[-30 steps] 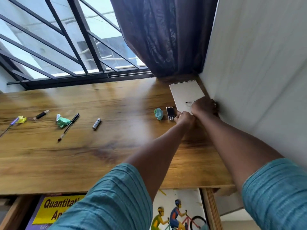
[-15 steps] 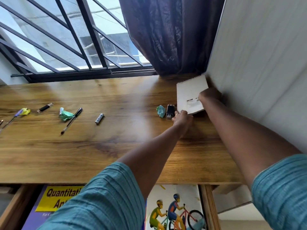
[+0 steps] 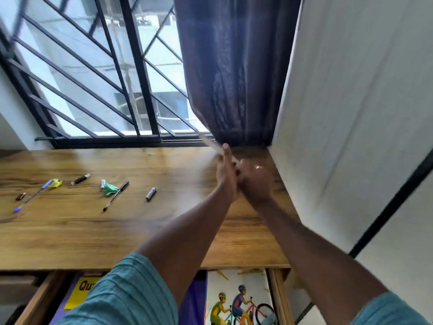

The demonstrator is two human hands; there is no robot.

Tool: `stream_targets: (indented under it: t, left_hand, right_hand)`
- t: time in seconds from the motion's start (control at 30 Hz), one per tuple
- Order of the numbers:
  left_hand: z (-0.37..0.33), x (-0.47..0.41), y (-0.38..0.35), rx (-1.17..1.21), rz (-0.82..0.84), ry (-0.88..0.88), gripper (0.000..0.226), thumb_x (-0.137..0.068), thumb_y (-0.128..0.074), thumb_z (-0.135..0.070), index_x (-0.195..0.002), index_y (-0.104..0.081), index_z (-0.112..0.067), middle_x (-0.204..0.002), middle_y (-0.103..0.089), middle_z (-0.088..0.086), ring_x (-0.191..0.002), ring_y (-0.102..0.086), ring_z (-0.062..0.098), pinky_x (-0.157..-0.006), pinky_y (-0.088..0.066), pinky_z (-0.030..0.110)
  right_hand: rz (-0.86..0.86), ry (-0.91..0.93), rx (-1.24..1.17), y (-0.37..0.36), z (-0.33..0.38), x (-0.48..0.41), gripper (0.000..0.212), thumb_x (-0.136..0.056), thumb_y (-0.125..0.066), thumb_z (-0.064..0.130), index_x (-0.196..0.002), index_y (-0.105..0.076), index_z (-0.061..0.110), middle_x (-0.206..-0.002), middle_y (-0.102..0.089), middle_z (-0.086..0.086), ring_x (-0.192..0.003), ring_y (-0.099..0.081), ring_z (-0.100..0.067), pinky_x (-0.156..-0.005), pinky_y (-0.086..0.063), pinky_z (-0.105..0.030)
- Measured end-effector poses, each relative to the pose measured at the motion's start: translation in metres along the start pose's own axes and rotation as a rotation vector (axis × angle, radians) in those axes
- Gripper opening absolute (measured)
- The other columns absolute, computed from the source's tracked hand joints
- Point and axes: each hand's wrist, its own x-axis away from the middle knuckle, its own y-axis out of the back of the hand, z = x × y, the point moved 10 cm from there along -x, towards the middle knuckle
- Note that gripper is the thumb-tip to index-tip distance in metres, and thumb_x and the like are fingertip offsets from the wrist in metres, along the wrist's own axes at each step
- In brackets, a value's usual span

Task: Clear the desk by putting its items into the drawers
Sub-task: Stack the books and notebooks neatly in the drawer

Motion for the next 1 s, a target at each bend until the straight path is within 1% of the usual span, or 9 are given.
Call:
stream_targets:
  t: [0.1,0.23,0.3,0.43,0.53,0.63,0.73,0.93,1.0]
  left_hand:
    - [-0.02,0.018,0.047,-0.133,-0.179,-0.074,0.042,-0.079,-0.065,-0.041,-0.107,-0.047,-0.014,-0.108,-0.062,0.02,-0.092,-0.066,0.032,-0.084,-0.055,0.051]
    - [-0.027,0.059,0.102,-0.053,-0.157,-0.105,0.033,-0.091,-0.048,-0.003,-0.123,-0.041,-0.008,-0.119,-0.059,0.022,-0.093,-0.063,0.033,-0.078,-0.053,0.049]
    - [-0.028,0.08,0.118,0.019,-0.059,-0.107,0.035,-0.092,-0.043,0.001,-0.125,-0.042,-0.01,-0.116,-0.061,0.019,-0.088,-0.062,0.031,-0.069,-0.053,0.042]
    - [-0.026,0.128,0.153,0.021,0.02,-0.037,0.035,-0.093,-0.042,0.0,-0.124,-0.043,-0.015,-0.109,-0.061,0.013,-0.088,-0.061,0.03,-0.077,-0.052,0.045]
    - [-0.014,0.156,0.182,0.028,0.031,0.042,0.039,-0.093,-0.043,-0.001,-0.13,-0.042,-0.012,-0.113,-0.062,0.017,-0.093,-0.061,0.034,-0.081,-0.051,0.049]
    - [0.001,0.181,0.21,0.049,0.052,0.122,0.04,-0.093,-0.042,-0.001,-0.133,-0.04,-0.008,-0.123,-0.058,0.024,-0.099,-0.061,0.039,-0.081,-0.053,0.051]
    - [0.018,0.21,0.234,0.032,0.078,0.19,0.04,-0.093,-0.043,-0.001,-0.133,-0.041,-0.008,-0.125,-0.058,0.024,-0.09,-0.064,0.034,-0.072,-0.055,0.041]
    - [0.083,0.245,0.252,-0.092,0.124,0.342,0.038,-0.094,-0.048,-0.003,-0.13,-0.041,-0.01,-0.126,-0.058,0.019,-0.088,-0.063,0.027,-0.069,-0.053,0.037]
    - [0.111,0.25,0.252,-0.168,0.137,0.399,0.037,-0.092,-0.05,-0.002,-0.128,-0.042,-0.007,-0.122,-0.061,0.019,-0.09,-0.064,0.029,-0.072,-0.055,0.041]
  right_hand:
    - [-0.001,0.335,0.116,0.0,0.053,0.036,0.007,-0.079,-0.066,0.018,-0.076,-0.066,0.011,-0.063,-0.065,-0.003,-0.052,-0.063,-0.022,-0.046,-0.045,-0.03]
    - [0.216,0.464,-0.009,-0.003,0.086,0.077,0.039,-0.088,-0.045,0.046,-0.094,-0.071,0.017,-0.098,-0.074,0.003,-0.092,-0.069,-0.013,-0.087,-0.04,-0.033]
    - [0.259,0.342,-0.148,0.002,0.084,0.082,0.049,-0.09,-0.042,0.049,-0.099,-0.073,0.013,-0.106,-0.073,-0.002,-0.103,-0.067,-0.016,-0.093,-0.039,-0.033]
    - [0.332,-0.174,-0.231,0.0,0.062,0.096,0.036,-0.093,-0.055,0.027,-0.123,-0.062,0.007,-0.132,-0.058,-0.009,-0.124,-0.053,-0.024,-0.104,-0.037,-0.032]
    - [0.506,-0.498,-0.365,-0.009,0.065,0.134,0.042,-0.092,-0.058,0.025,-0.13,-0.055,0.008,-0.13,-0.059,-0.009,-0.114,-0.057,-0.018,-0.089,-0.041,-0.024]
    - [0.574,-0.611,-0.52,-0.013,0.083,0.175,0.031,-0.088,-0.062,0.014,-0.118,-0.063,0.006,-0.116,-0.068,-0.009,-0.093,-0.059,-0.012,-0.073,-0.043,-0.021]
    - [0.599,-0.687,-0.555,-0.012,0.092,0.221,0.033,-0.085,-0.064,0.008,-0.117,-0.064,0.005,-0.116,-0.067,-0.007,-0.095,-0.058,-0.013,-0.079,-0.04,-0.022]
    - [0.587,-0.842,-0.499,0.004,0.069,0.32,0.048,-0.083,-0.069,0.008,-0.127,-0.055,-0.004,-0.128,-0.059,-0.009,-0.119,-0.055,-0.019,-0.087,-0.04,-0.011]
    - [0.594,-0.899,-0.467,0.006,0.051,0.351,0.05,-0.081,-0.071,0.008,-0.127,-0.057,-0.003,-0.128,-0.059,-0.009,-0.118,-0.056,-0.021,-0.095,-0.042,-0.016]
